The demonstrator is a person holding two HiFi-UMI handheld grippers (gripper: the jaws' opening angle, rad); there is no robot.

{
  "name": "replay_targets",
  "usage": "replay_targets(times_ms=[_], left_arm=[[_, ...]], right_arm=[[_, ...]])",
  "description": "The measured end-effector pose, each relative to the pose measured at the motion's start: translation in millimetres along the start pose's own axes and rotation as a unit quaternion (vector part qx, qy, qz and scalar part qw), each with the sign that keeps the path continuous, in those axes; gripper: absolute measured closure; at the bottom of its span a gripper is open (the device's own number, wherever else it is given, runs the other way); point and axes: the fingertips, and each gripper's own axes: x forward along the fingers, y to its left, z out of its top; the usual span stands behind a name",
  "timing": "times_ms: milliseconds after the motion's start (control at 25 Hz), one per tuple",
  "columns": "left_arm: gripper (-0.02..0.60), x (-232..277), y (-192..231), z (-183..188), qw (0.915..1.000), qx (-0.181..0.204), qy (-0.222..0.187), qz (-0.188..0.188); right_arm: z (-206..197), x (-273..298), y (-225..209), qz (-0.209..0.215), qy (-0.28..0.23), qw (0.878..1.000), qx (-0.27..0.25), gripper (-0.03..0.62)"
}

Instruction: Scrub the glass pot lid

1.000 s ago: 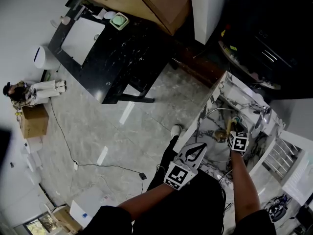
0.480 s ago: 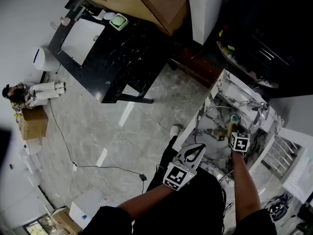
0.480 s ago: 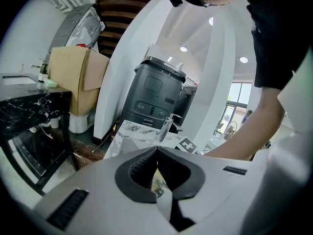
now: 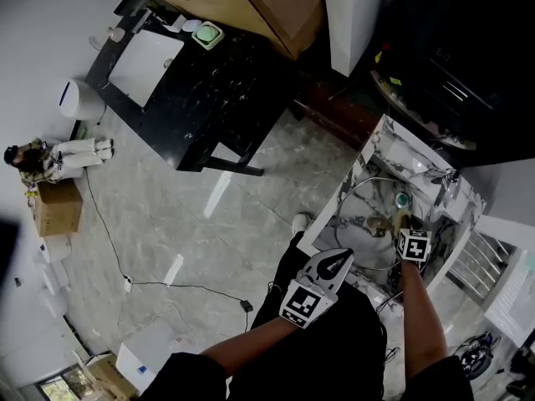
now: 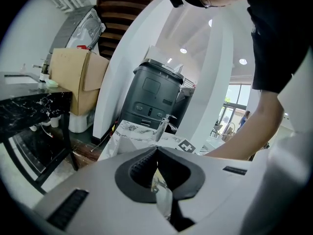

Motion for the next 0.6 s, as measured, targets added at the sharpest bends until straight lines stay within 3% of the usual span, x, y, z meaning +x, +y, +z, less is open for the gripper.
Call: replay_targets(times_ms=[600], left_arm=[[0.566,-9,-19,-10,0.9999,0.006,0.001,-0.011]], right_arm=[[-25,-16,-7,-0.007,0.024,1.000,0.007,0.534]])
